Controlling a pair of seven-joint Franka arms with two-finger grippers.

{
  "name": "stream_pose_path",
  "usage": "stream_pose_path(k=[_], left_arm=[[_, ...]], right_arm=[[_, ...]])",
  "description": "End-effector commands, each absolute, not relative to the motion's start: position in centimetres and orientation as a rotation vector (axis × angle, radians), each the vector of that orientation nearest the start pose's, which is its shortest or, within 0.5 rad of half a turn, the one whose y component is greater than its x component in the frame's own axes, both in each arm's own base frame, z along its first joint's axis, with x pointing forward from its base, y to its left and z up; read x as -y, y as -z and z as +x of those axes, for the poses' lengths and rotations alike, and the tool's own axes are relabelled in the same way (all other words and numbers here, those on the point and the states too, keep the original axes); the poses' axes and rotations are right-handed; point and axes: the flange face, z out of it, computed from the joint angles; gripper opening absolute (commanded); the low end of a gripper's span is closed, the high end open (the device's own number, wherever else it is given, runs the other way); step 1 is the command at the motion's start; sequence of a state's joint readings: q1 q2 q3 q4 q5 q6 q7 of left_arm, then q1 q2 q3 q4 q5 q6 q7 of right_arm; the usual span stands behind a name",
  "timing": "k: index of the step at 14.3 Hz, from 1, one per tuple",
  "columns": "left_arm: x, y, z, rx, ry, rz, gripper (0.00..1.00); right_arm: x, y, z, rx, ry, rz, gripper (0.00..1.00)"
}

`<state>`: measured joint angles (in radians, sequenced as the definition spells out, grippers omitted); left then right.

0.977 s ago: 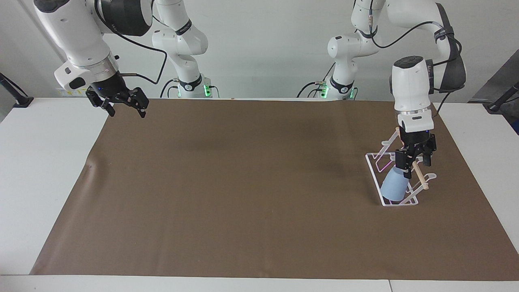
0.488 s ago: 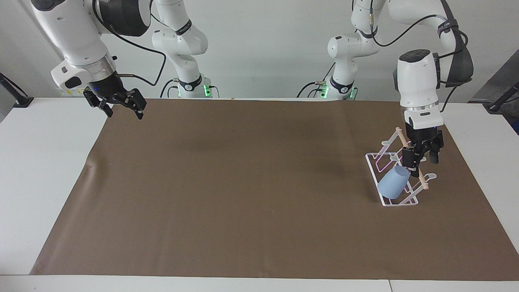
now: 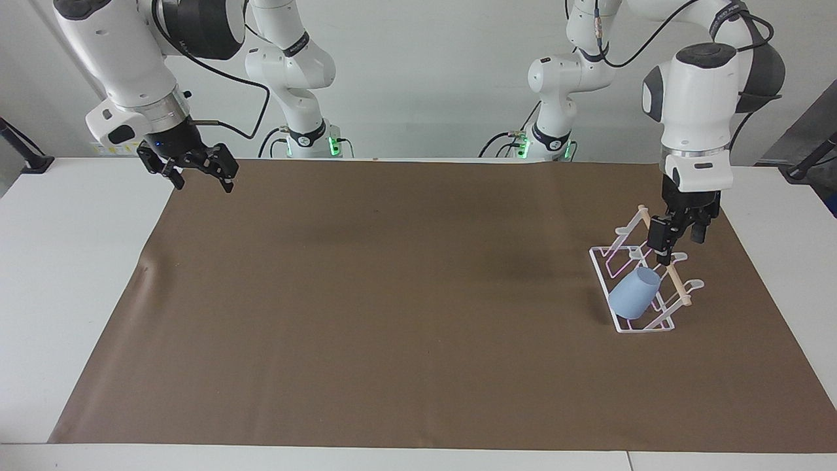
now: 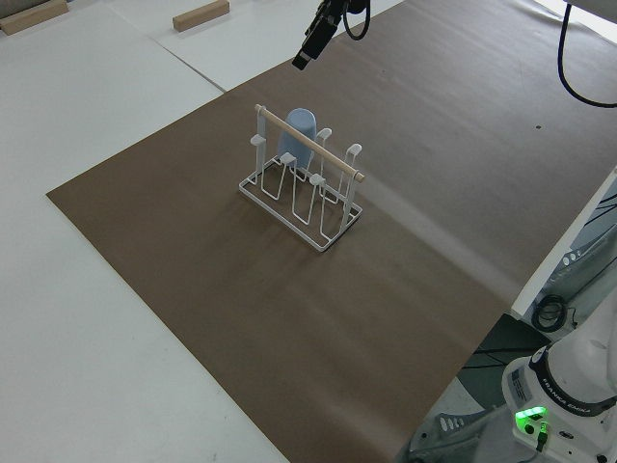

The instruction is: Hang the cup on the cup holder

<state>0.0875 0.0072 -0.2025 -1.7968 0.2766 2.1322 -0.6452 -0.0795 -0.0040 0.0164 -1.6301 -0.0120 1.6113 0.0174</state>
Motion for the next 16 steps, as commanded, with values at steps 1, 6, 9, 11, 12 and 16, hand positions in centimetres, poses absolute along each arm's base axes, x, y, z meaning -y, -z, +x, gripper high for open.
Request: stream_pose_path(k=[1,6,9,11,12,16], left_arm=[[5.5,-59.4,57.4,0.459,0.443,-2.966,1.0],[4.4,-61.3,54.2,-0.013,0.118,-2.977,1.0],[3.8,-61.8,52.7,-0.139,0.016,-3.053,1.0],[3.6,-61.6,52.1,-0.146,-0.038,-3.074,1.0],[4.1,-61.6,51.9,-0.158,-0.036,-3.081,1.0],[5.8,-62.5,51.6,-0.184,0.005,-3.091,1.0]], right_arm=[[3.4,-60.2,55.0,-0.142,-0.024,-3.134,1.0],[3.4,-60.2,55.0,-0.142,-0.024,-3.132,1.0],[3.5,-60.2,55.0,-0.145,-0.024,-3.132,1.0],[3.4,-60.2,55.0,-0.142,-0.024,-3.132,1.0],[3.4,-60.2,55.0,-0.142,-0.024,-3.132,1.0],[3.4,-60.2,55.0,-0.142,-0.024,-3.132,1.0]])
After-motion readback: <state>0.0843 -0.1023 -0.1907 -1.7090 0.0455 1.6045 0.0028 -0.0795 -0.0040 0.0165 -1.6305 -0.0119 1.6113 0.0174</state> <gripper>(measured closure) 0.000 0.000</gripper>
